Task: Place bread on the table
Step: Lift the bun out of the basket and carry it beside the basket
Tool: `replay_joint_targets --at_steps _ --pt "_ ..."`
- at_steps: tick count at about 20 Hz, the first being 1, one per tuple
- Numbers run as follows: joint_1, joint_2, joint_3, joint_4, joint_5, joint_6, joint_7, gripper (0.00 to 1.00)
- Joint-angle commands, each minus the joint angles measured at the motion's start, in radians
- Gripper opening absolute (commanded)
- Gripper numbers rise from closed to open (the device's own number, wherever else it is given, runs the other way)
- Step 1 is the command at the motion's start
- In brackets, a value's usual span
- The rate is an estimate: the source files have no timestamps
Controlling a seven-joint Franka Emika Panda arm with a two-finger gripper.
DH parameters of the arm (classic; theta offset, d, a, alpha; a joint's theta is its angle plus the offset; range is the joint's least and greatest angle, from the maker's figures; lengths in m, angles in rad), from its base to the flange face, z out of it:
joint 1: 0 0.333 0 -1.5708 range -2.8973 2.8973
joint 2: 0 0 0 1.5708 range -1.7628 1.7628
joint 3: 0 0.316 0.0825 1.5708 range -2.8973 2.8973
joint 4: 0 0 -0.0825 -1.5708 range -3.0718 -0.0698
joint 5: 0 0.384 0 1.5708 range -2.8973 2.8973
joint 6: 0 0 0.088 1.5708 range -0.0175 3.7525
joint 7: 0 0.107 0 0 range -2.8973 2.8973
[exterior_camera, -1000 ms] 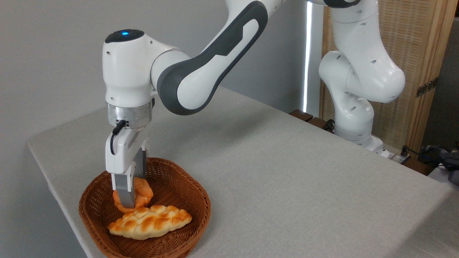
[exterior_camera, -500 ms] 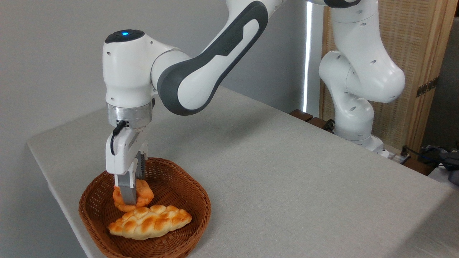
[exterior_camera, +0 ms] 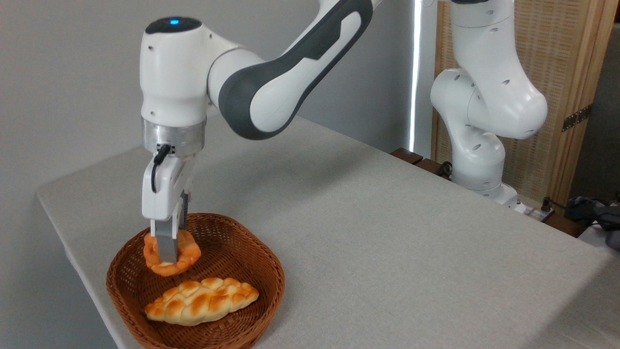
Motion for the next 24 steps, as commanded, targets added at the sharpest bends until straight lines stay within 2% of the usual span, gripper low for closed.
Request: replay_joint_targets --at_steps 1,6,11,13,16,21,24 --pt "-0.001 -0.071 0.034 -0.007 -0.038 -0.096 -0.003 0.42" --pt "-0.009 -0.206 0.095 -0.039 -0.038 -0.320 0.011 0.42" --pt "-0.015 -0.398 0.098 -0.257 -0.038 -0.334 0.008 0.44" --pt "-0.042 -0.455 0.100 -0.338 -0.036 -0.331 0.006 0.44" --pt "-0.079 -0.479 0.098 -0.406 -0.035 -0.314 0.003 0.43" --pt "-0.130 -0.469 0.098 -0.470 -0.033 -0.197 -0.001 0.45" --pt "-0.141 -0.461 0.098 -0.490 -0.025 -0.182 0.006 0.52"
